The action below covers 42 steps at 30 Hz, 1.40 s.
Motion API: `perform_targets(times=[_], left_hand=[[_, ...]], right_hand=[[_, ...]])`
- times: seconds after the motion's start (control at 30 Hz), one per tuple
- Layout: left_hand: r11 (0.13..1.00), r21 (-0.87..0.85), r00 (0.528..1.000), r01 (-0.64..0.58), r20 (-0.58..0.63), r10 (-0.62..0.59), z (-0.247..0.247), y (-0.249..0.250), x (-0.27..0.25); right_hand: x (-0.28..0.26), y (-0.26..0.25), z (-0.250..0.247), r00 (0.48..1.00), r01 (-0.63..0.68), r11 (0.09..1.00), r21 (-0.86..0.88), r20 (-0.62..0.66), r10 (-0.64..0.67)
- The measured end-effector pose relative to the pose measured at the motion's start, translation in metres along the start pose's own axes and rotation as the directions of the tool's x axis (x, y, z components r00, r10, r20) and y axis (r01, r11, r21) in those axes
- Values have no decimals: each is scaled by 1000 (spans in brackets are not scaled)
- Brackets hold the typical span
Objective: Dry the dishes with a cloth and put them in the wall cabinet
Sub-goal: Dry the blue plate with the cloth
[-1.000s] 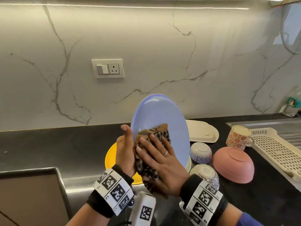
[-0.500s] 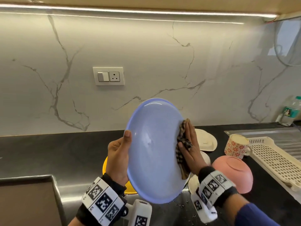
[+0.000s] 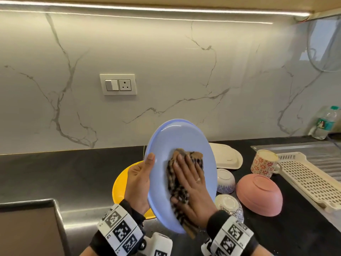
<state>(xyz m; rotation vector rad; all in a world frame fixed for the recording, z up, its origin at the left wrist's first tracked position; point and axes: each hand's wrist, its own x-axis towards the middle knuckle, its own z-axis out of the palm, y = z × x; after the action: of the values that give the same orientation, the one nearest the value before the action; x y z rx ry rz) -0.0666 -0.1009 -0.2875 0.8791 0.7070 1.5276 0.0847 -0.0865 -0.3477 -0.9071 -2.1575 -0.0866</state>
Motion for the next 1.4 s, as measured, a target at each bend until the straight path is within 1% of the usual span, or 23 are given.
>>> perform_targets(times=[0.07,0.13,0.2,0.27,0.3,0.33,0.37,0.4,0.47,0.5,0.53,0.57,0.63,0.8,0.87,0.93,0.97,1.03,1.1,1.17,1.2,1.3,1.4], left_hand=[[999,30,999,-13,45,11,0,1,-2],[996,84,993,-33,114,23,1,5,-7],[988,145,989,-60,143,39,0,10,-11],[970,224,987,-94,146,61,-4,12,-11],[955,273,985,-119,154,78,-7,12,-10],[940,312,983,-136,160,89,-8,12,-9],[928,342,982,-147,162,96,-8,12,-7],[919,362,981,-156,164,103,-8,10,-6],[908,375,975,-188,184,126,-7,4,-3],[904,377,972,-201,188,139,-6,3,-2],[903,373,970,-212,191,149,-4,2,-2],[904,365,967,-221,201,155,-3,1,-2],[907,358,963,-223,225,148,1,-1,-5],[837,476,950,-270,272,152,0,1,-18],[781,525,933,-339,294,208,1,9,-27],[746,522,906,-415,314,284,2,18,-36],[732,523,896,-438,318,309,1,18,-37],[705,570,904,-421,324,279,-4,17,-32],[629,674,917,-387,352,187,-8,17,-22],[537,752,919,-382,373,131,-5,18,-17],[539,748,914,-388,386,123,-2,18,-15],[680,613,886,-402,448,120,15,18,-12],[831,443,909,-337,383,164,23,19,-13]], right_hand=[[15,13,-6,968,-178,975,133,-157,198],[25,28,-16,812,-375,842,387,-301,500],[27,45,-30,597,-465,610,641,-282,751],[28,57,-46,369,-366,241,899,-98,924],[32,58,-55,332,-268,139,954,-44,942],[37,55,-63,354,-191,138,972,-62,933],[44,48,-71,442,-150,217,965,-131,888],[54,38,-78,579,-118,354,928,-225,783],[74,9,-86,858,-36,660,750,-315,405],[80,-1,-84,940,32,806,592,-293,178],[83,-7,-80,969,135,920,369,-242,-45],[86,-12,-77,960,240,963,124,-177,-216],[87,-13,-66,940,314,932,-178,-75,-332],[97,-5,-75,948,284,934,-216,-82,-307],[101,12,-92,974,32,999,36,-224,-23],[102,33,-103,866,-264,860,437,-286,411],[101,43,-106,804,-343,780,524,-266,532],[93,54,-106,763,-420,764,490,-265,590],[88,49,-109,780,-394,844,364,-354,516],[89,36,-111,862,-302,949,90,-400,312],[91,26,-111,909,-217,974,-70,-378,175],[95,-3,-100,968,71,932,-357,-202,-151],[99,-10,-98,953,167,914,-369,-178,-246]])
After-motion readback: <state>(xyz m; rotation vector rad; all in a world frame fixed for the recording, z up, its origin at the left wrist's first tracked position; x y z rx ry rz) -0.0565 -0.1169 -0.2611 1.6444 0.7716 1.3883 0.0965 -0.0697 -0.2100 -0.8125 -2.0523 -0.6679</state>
